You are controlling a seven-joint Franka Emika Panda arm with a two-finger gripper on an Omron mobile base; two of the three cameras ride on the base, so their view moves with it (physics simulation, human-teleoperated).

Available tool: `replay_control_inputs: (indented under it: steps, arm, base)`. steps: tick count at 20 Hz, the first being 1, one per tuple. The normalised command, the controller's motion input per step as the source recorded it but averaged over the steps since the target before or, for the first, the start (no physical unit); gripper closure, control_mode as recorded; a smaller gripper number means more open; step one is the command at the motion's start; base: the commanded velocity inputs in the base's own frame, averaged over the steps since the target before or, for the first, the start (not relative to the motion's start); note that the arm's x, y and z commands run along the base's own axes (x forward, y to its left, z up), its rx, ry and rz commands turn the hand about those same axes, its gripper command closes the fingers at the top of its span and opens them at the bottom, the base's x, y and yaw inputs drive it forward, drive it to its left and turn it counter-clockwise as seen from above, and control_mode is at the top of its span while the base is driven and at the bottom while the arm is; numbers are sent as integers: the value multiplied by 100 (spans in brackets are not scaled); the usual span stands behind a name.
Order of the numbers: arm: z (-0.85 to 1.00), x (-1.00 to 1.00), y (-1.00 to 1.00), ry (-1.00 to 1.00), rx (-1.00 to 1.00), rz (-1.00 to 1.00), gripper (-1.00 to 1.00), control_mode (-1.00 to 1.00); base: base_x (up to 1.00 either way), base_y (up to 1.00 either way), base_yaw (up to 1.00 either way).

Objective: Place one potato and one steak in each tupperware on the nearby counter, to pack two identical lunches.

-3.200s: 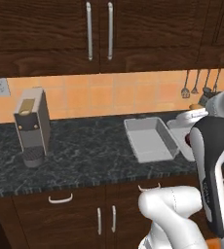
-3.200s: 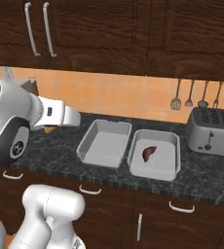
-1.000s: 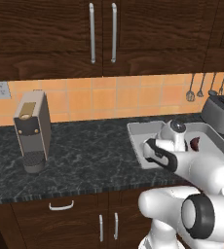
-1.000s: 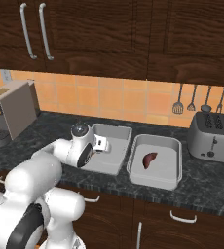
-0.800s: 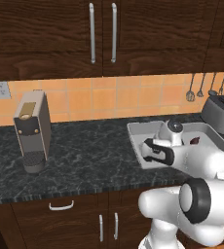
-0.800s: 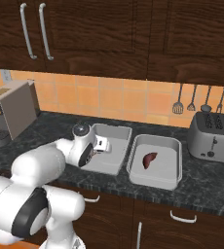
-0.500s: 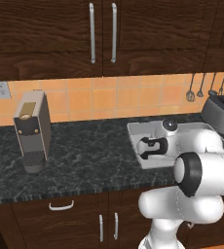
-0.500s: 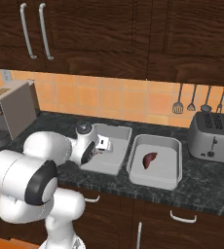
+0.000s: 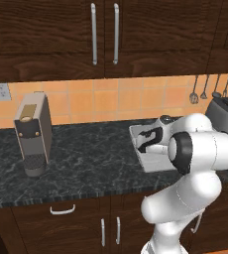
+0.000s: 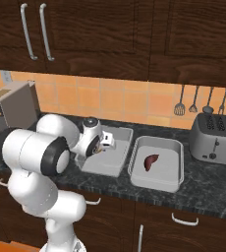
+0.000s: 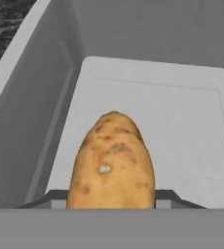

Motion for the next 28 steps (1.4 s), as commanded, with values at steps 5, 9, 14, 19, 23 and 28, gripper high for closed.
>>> replay_control_inputs:
  steps: [5, 9, 14, 19, 23, 28]
  arm:
    - [-4, -7, 0, -3, 0, 0, -100, -100]
    - [12, -35, 5, -17, 0, 0, -100, -100]
    - [60, -62, 13, -21, 0, 0, -100, -100]
    - [100, -77, 19, -4, 0, -1, -100, -100]
    - [100, -73, 4, 7, -1, 0, -100, -100]
    - [100, -93, 0, 17, 0, -2, -100, -100]
  base:
    - [0, 0, 0]
    - [0, 0, 0]
    - [0, 0, 0]
    - [0, 0, 0]
    - [0, 0, 0]
    - [0, 0, 0]
